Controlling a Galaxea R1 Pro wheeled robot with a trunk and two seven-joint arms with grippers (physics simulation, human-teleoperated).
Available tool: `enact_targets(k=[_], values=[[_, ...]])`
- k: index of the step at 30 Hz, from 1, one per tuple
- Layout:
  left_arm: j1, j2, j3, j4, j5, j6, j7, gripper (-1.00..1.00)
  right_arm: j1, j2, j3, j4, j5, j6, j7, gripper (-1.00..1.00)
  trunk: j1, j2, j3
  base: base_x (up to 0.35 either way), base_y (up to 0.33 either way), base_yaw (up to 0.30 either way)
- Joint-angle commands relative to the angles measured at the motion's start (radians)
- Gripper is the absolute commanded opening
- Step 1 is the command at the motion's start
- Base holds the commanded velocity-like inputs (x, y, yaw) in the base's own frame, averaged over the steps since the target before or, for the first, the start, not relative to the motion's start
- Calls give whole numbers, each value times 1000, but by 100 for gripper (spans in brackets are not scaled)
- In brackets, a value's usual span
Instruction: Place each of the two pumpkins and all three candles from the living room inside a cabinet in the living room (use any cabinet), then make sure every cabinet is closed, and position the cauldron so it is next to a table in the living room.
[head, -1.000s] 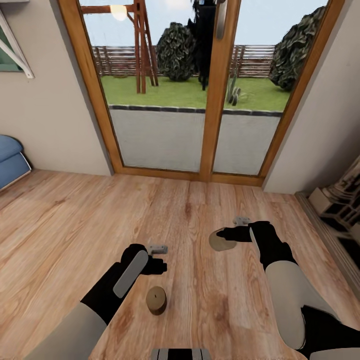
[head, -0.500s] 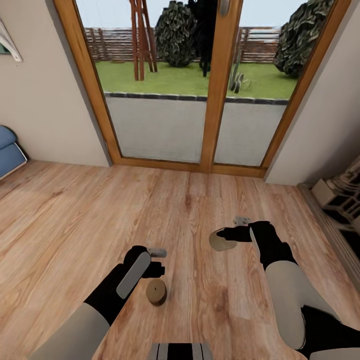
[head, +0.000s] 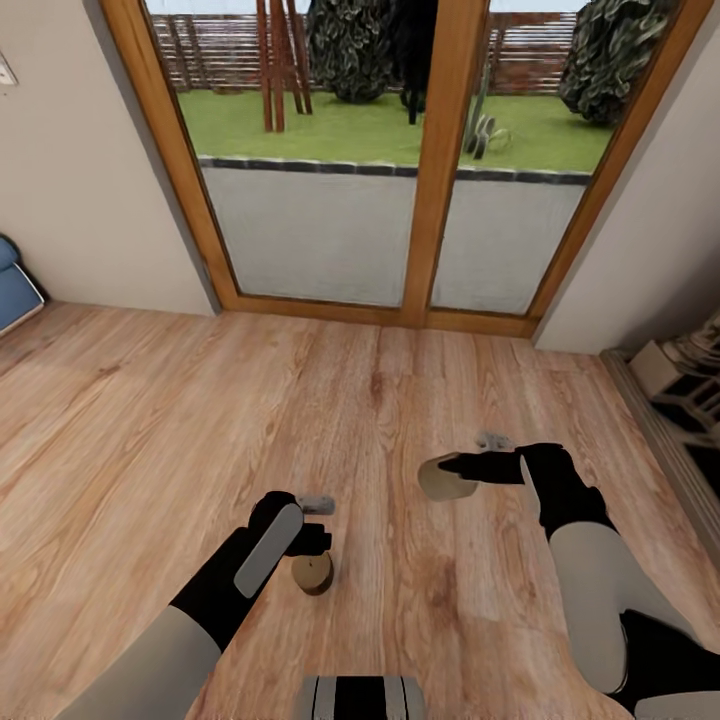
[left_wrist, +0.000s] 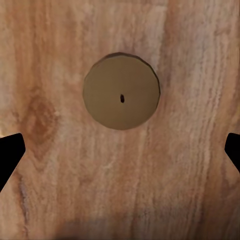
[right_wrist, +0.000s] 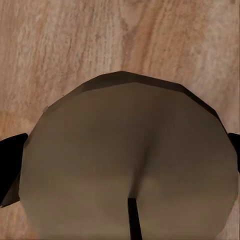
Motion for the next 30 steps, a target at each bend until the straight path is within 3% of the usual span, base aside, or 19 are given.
enact_targets(k=[1, 6, 27, 30], values=[[0, 0, 0, 0, 0, 0, -1, 100, 0, -3, -15, 0, -2, 0, 12, -100, 0, 0, -4, 0, 0, 0], [0, 0, 0, -2, -2, -2, -1, 100, 0, -7, -34, 0, -2, 0, 23, -100, 3, -1, -23, 0, 0, 0], [0, 0, 0, -3, -3, -4, -1, 100, 0, -6, -35, 0, -1, 0, 24, -100, 12, -6, -105, 0, 0, 0], [0, 0, 0, -8, -3, -5, -1, 100, 0, -6, -35, 0, -1, 0, 24, -100, 12, -6, -105, 0, 0, 0]])
